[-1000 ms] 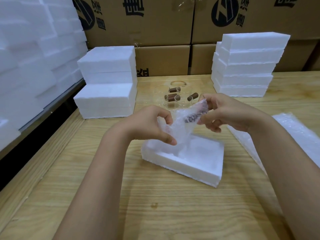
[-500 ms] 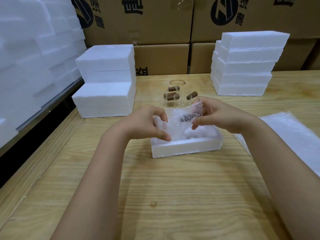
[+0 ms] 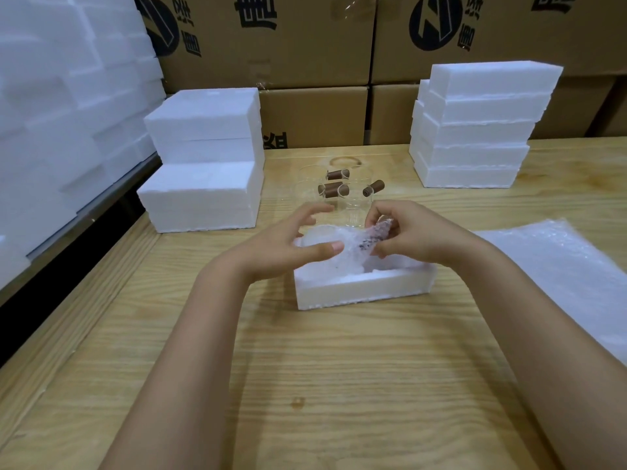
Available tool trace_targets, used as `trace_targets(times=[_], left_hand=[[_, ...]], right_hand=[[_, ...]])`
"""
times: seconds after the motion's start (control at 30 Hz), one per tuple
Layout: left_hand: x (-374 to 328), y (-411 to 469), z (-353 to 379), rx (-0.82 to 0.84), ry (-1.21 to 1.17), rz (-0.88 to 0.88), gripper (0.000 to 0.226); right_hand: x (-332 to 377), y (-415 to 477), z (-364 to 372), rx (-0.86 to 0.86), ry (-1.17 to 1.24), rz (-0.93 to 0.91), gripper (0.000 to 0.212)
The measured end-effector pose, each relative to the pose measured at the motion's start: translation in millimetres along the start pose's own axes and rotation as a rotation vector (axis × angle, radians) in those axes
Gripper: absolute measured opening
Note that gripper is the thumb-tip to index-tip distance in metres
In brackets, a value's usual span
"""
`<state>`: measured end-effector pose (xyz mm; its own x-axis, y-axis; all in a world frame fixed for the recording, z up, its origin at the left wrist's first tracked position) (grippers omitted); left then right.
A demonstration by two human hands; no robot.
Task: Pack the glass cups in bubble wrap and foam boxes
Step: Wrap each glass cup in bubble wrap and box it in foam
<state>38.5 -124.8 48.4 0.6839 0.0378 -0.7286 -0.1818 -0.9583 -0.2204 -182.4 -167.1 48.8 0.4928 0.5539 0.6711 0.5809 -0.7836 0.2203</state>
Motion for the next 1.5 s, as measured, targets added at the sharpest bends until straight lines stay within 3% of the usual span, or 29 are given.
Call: trace_targets(times=[0.07, 0.17, 0.33, 0.5, 0.67, 0.87, 0.93, 1.03, 1.13, 1.27, 1.33, 1.43, 1.5], left_hand=[[6, 5, 8, 0.059, -0.044, 0.001, 0.058], [12, 9, 14, 0.037, -0.113, 0.023, 0.043], [17, 14, 22, -0.008, -0.261, 0.083, 0.033], [19, 15, 28, -0.069, -0.347, 0.091, 0.025], [20, 16, 30, -0.090, -0.367, 0.105, 0.027], [19, 20, 40, -0.187, -0.474, 0.102, 0.034], [19, 24, 43, -0.224, -0.504, 0.102, 0.034], [20, 30, 44, -0.257, -0.561, 0.098, 0.042], [20, 34, 45, -0.274, -0.667, 0.094, 0.057], [26, 39, 45, -0.285, -0.722, 0.073, 0.057], [30, 42, 45, -0.288, -0.741, 0.069, 0.053], [34, 45, 44, -0.283, -0.729, 0.072, 0.056], [35, 46, 43, -0.273, -0.748, 0.084, 0.054]], right_hand=[[1, -4, -6, 0.075, 0.107, -0.006, 0.025], [4, -8, -14, 0.140, 0.294, 0.006, 0.039], [5, -5, -2, 0.145, 0.197, -0.059, 0.024], [-1, -2, 3, 0.131, 0.142, -0.037, 0.026], [-2, 0, 10, 0.079, 0.107, -0.036, 0.035], [6, -7, -1, 0.106, 0.104, -0.042, 0.031], [5, -7, -10, 0.011, 0.108, -0.034, 0.035], [0, -5, -24, -0.436, 0.176, -0.018, 0.023], [-17, 9, -40, -0.814, -0.083, 0.072, 0.024], [-43, 46, -77, -0.833, -0.532, 0.266, 0.051], [-53, 67, -98, -0.801, -0.687, 0.260, 0.062], [-63, 96, -131, -0.781, -0.800, 0.215, 0.073], [-70, 113, -149, -0.730, -0.812, 0.300, 0.078]])
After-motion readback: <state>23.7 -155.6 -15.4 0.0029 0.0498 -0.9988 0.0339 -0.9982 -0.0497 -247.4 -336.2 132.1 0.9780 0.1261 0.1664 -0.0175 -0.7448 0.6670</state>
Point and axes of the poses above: each hand's wrist, its own y-axis towards the middle knuckle, its own z-axis out of the palm, x = y × z, the point moved 1 cm from there along y, towards the middle knuckle, and after that the axes turned 13 degrees about -z, right-handed, at the moved point
